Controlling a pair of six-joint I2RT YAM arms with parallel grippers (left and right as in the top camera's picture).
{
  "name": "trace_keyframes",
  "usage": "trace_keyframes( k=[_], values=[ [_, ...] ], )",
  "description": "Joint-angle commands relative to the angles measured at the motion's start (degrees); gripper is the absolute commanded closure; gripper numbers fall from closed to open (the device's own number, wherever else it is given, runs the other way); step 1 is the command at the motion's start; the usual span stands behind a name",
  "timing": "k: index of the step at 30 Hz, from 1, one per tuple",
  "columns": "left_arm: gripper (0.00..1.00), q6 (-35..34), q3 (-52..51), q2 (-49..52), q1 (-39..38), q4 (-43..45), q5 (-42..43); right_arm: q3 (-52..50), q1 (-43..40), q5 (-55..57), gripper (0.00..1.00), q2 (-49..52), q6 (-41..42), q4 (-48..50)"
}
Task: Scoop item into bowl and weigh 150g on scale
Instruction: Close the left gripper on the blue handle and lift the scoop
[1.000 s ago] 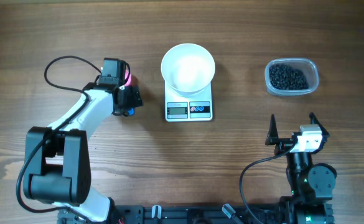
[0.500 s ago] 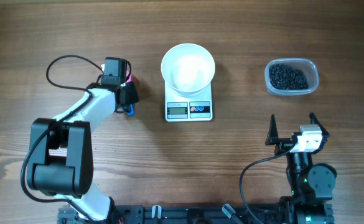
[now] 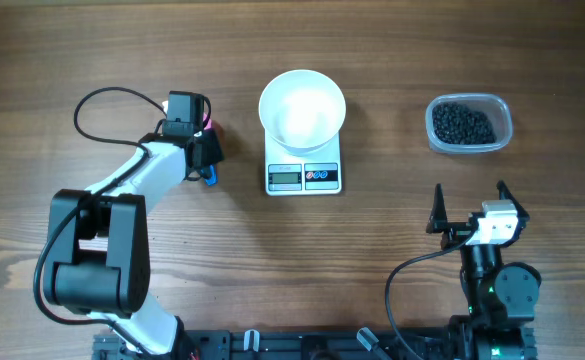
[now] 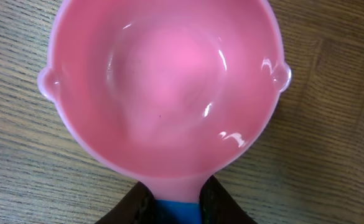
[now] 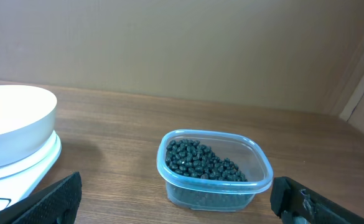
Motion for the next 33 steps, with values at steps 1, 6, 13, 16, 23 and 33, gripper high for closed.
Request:
trace_keyframes(
  k=[1, 6, 13, 16, 23, 33],
  values=[
    [0.78, -0.13, -0.39, 0.74, -0.17, -0.48, -0.94, 0.07, 0.15, 0.79, 0.0, -0.35, 0.48, 0.2],
    [0.81, -0.26, -0.2, 0.31, -0.07, 0.2, -0.98, 0.07, 0.15, 0.79, 0.0, -0.35, 0.46, 0.2],
    [0.87, -4.68, -0.15, -4.74, -0.04, 0.24, -0.94, 0.07, 0.15, 0.79, 0.0, -0.35, 0.46, 0.2],
    [0.89, -7.19, -0.28, -3.52, -0.04, -1.33, -1.01, 0.07, 0.15, 0.79, 0.0, -0.35, 0.48, 0.2],
    [0.78, -7.04, -0.28, -2.4, -0.07, -2.38, -2.03, 0.07, 0.15, 0.79, 0.0, -0.35, 0.48, 0.2],
    [0.42, -5.38, -0.26, -2.36, -0.07, -5.42, -2.43, 0.07, 0.15, 0.79, 0.0, -0.35, 0.48, 0.2]
  ],
)
